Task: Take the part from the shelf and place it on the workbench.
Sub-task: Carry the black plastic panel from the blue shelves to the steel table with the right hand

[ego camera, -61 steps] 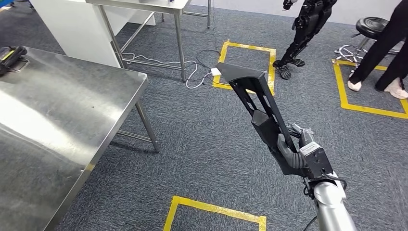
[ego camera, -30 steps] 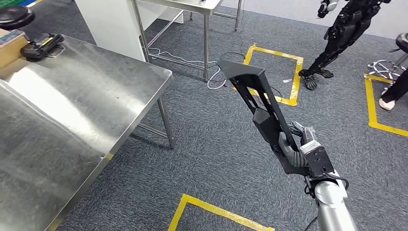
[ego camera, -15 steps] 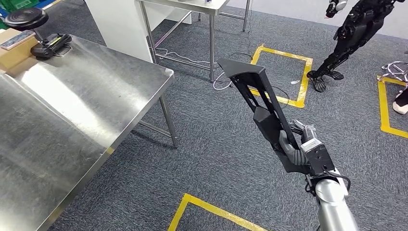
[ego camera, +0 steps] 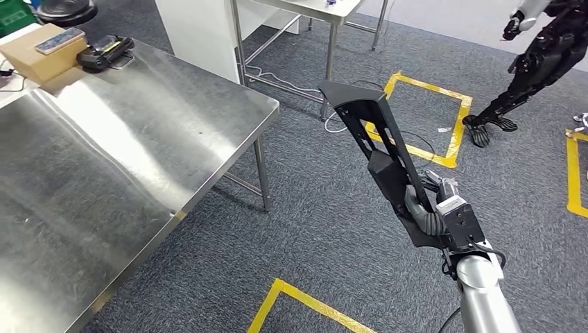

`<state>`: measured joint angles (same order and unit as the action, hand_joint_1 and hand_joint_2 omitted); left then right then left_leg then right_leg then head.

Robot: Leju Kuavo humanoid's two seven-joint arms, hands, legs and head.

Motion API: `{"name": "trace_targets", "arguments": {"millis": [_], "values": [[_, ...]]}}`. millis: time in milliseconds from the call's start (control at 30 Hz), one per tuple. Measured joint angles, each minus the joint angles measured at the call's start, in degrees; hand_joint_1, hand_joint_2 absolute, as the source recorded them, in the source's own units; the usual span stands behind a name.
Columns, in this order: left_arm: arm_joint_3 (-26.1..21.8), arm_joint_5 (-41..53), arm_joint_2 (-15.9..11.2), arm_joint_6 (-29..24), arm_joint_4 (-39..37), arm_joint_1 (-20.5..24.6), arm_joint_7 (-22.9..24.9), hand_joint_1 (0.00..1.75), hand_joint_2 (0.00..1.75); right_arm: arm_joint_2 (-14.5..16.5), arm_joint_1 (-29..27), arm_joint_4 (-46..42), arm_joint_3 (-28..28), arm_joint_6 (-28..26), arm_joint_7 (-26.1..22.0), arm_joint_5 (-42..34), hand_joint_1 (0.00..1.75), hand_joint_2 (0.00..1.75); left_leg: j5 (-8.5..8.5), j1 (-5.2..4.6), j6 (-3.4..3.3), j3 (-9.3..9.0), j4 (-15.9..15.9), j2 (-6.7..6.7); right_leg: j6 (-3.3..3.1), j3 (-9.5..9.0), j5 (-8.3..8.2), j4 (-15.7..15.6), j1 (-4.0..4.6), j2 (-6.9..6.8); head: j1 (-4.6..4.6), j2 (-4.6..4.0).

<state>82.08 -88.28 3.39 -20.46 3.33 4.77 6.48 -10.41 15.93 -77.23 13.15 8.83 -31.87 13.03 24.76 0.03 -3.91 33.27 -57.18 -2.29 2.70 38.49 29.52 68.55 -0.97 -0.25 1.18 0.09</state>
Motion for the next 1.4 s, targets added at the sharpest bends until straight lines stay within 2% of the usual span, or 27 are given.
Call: {"name": "trace_targets", "arguments": {"millis": [33,100,167,233,300,367,400,433,467,533,600,633,700,767,833,900,933,967,1000,1033,1067,1100,1133,1233,1267,1333,1400], "values": [[0.09,0.05,-0.01,0.25,0.01,0.00,0.01,0.00,1.75,-0.18,0.00,0.04,0.20,0.00,0.00,-0.22,1.75,1.75,0.14,-0.03,0.21,0.01,-0.19,-0.41,0.32,-2.08,-1.66,-4.40,-0.17,0.42,-0.03,0.00],[0.28,0.13,-0.10,0.55,0.02,-0.01,0.03,0.00,1.75,-0.44,-0.06,0.07,0.72,0.03,0.00,-0.58,1.75,1.75,0.47,-0.23,0.77,0.26,-0.62,-1.03,0.15,-4.85,-3.60,-10.14,-0.24,0.96,-0.07,0.00],[0.40,0.16,-0.19,0.70,0.02,-0.03,0.11,0.00,1.75,-0.52,-0.24,0.08,1.16,0.15,0.00,-0.78,1.75,1.75,0.59,-0.33,1.24,0.58,-0.77,-1.32,-0.64,-5.17,-3.81,-10.79,-0.02,0.85,-0.06,0.01],[0.45,0.17,-0.32,0.77,0.02,-0.06,0.21,0.00,1.75,-0.55,-0.40,0.05,1.34,0.34,0.00,-0.92,1.75,1.75,1.08,-0.16,1.70,0.86,-1.34,-0.84,-1.37,-5.20,-3.96,-10.87,-0.26,0.59,0.02,0.00],[0.47,0.17,-0.42,0.83,0.02,-0.04,0.28,0.00,1.75,-0.55,-0.48,-0.02,1.45,0.57,0.00,-1.01,1.75,1.75,3.56,0.06,2.30,2.54,-5.21,0.53,-2.06,-5.37,-4.02,-11.01,-0.47,0.26,0.21,0.00],[0.50,0.17,-0.40,0.91,0.02,-0.01,0.44,0.00,1.75,-0.56,-0.60,-0.04,1.64,0.83,0.00,-1.05,1.75,1.75,7.19,0.27,2.82,6.24,-12.69,1.46,-2.46,-5.45,-3.91,-11.00,-0.27,-0.18,0.38,0.01],[0.52,0.17,-0.40,0.93,0.02,-0.01,0.54,0.00,1.75,-0.55,-0.67,-0.03,1.78,0.95,0.01,-1.05,1.75,1.75,8.19,0.34,2.94,7.94,-15.84,1.55,-2.55,-5.47,-3.85,-10.99,-0.17,-0.44,0.37,0.00],[0.58,0.17,-0.40,0.94,0.02,-0.01,0.65,0.00,1.75,-0.54,-0.73,-0.02,1.92,1.03,0.01,-1.05,1.75,1.75,8.16,0.37,2.96,8.83,-17.24,1.60,-2.60,-5.49,-3.81,-10.98,-0.09,-0.70,0.38,0.00],[0.66,0.17,-0.40,0.94,0.02,-0.01,0.72,0.00,1.75,-0.53,-0.77,-0.02,2.08,1.07,0.02,-1.06,1.75,1.75,6.99,0.38,2.88,8.55,-16.31,1.67,-2.64,-5.55,-3.77,-10.98,-0.02,-0.95,0.39,-0.01],[0.84,0.20,-0.46,0.97,0.02,0.01,0.77,0.00,1.75,-0.53,-0.76,-0.02,2.40,1.09,0.01,-1.09,1.75,1.75,3.00,0.27,2.29,4.96,-8.83,2.42,-2.64,-5.75,-3.68,-11.00,0.08,-1.35,0.39,0.00],[1.05,0.27,-0.61,1.11,0.02,0.11,0.75,0.00,1.75,-0.59,-0.82,-0.03,2.78,1.09,-0.04,-1.15,1.75,1.75,0.77,-0.12,1.68,1.78,-2.45,3.35,-2.40,-5.82,-3.53,-11.02,0.39,-1.71,0.36,0.00],[1.17,0.33,-0.68,1.20,0.02,0.17,0.75,0.00,1.75,-0.62,-0.97,-0.06,2.97,1.09,-0.07,-1.19,1.75,1.75,0.62,-0.35,1.45,1.23,-1.23,3.56,-2.21,-5.84,-3.46,-11.05,0.47,-1.91,0.34,0.00],[1.32,0.43,-0.78,1.33,0.02,0.23,0.76,0.00,1.75,-0.64,-1.47,-0.32,3.34,1.09,-0.09,-1.22,1.75,1.75,0.52,-0.60,0.97,1.13,-0.84,3.03,-1.72,-5.98,-3.43,-11.29,0.58,-2.37,0.35,0.00],[1.42,0.46,-0.86,1.51,0.02,0.26,0.86,0.00,1.75,-0.65,-2.02,-0.89,3.77,1.09,-0.10,-1.22,1.75,1.75,-0.07,-0.39,0.28,0.46,0.17,2.52,-1.38,-5.53,-2.68,-10.16,0.62,-2.08,0.29,0.00],[1.51,0.38,-0.92,1.61,0.02,0.30,1.07,0.00,1.75,-0.66,-2.26,-1.37,4.35,1.18,0.05,-1.02,1.75,1.75,-0.54,-0.10,-0.19,-0.05,0.92,2.07,-1.68,-2.78,-0.02,-4.49,0.48,-0.98,0.14,-0.01],[1.54,0.18,-0.92,1.45,0.02,0.32,1.25,0.00,1.75,-0.62,-2.23,-1.48,4.82,1.57,0.45,-0.32,1.75,1.75,-0.58,-0.08,-0.31,-0.05,0.97,1.50,-1.82,1.20,2.80,3.28,0.33,-0.34,0.02,0.00],[1.55,0.05,-0.84,1.33,0.02,0.32,1.30,0.00,1.75,-0.60,-2.04,-1.43,4.96,1.82,0.67,0.16,1.75,1.75,-0.57,-0.07,-0.30,-0.04,0.94,1.15,-1.55,2.32,3.20,5.26,0.26,-0.26,0.02,0.00],[1.55,-0.05,-0.72,1.21,0.03,0.33,1.34,0.00,1.75,-0.60,-1.65,-1.33,5.02,2.02,0.85,0.60,1.75,1.75,-0.54,-0.06,-0.27,-0.05,0.88,0.78,-1.06,2.28,2.60,4.89,0.15,-0.23,0.02,0.01],[1.54,-0.16,-0.56,1.12,0.04,0.34,1.37,0.00,1.75,-0.62,-0.99,-1.18,5.04,2.13,1.00,1.01,1.75,1.75,-0.49,-0.03,-0.19,-0.06,0.76,0.43,-0.46,1.08,1.19,2.20,-0.02,-0.17,0.02,0.01],[1.54,-0.24,-0.42,1.03,0.06,0.37,1.38,0.00,1.75,-0.67,-0.10,-0.96,5.05,2.16,1.11,1.35,1.75,1.75,-0.38,0.00,-0.01,-0.04,0.54,0.10,0.16,-0.93,-0.62,-1.98,-0.31,0.13,0.01,0.00],[1.53,-0.31,-0.32,0.91,0.08,0.39,1.39,0.00,1.75,-0.72,1.03,-0.62,5.05,2.16,1.18,1.61,1.75,1.75,-0.16,-0.08,0.29,0.12,0.13,-0.22,0.53,-2.91,-2.15,-5.97,-0.52,0.65,-0.03,0.00],[1.52,-0.36,-0.23,0.78,0.10,0.43,1.39,0.00,1.75,-0.80,2.23,-0.23,5.05,2.16,1.27,1.83,1.75,1.75,0.05,-0.17,0.64,0.34,-0.27,-0.48,0.54,-4.32,-3.18,-8.86,-0.63,1.03,-0.05,-0.01],[1.52,-0.39,-0.19,0.63,0.11,0.44,1.39,0.00,1.75,-0.90,3.38,0.21,5.04,2.15,1.33,1.97,1.75,1.75,0.20,-0.28,0.99,0.60,-0.59,-0.70,0.33,-5.06,-3.68,-10.39,-0.65,1.33,-0.02,-0.01],[1.52,-0.49,-0.11,0.29,0.13,0.39,1.38,0.00,1.75,-1.20,6.30,1.50,4.92,1.97,1.53,2.12,1.75,1.75,0.24,-0.11,1.67,1.11,-0.86,-1.10,-0.71,-5.11,-3.95,-10.66,-0.62,0.90,0.04,0.00],[1.52,-0.50,-0.10,0.21,0.13,0.38,1.37,0.00,1.75,-1.30,7.11,1.85,4.88,1.88,1.56,2.10,1.75,1.75,0.68,-0.02,1.90,1.35,-1.43,-0.78,-1.00,-5.15,-4.01,-10.70,-0.71,0.68,0.06,0.00],[1.52,-0.51,-0.10,0.11,0.14,0.38,1.32,0.00,1.75,-1.51,8.19,2.31,4.86,1.70,1.57,2.01,1.75,1.75,3.28,0.13,2.43,3.28,-5.65,0.45,-1.50,-5.27,-3.99,-10.79,-0.78,0.23,0.38,-0.01],[1.52,-0.52,-0.04,0.13,0.20,0.38,1.27,0.00,1.75,-1.69,8.68,2.81,4.86,1.57,1.58,1.93,1.75,1.75,6.73,0.28,2.84,7.05,-13.19,1.45,-1.80,-5.32,-3.86,-10.78,-0.53,-0.36,0.68,-0.01]]}}
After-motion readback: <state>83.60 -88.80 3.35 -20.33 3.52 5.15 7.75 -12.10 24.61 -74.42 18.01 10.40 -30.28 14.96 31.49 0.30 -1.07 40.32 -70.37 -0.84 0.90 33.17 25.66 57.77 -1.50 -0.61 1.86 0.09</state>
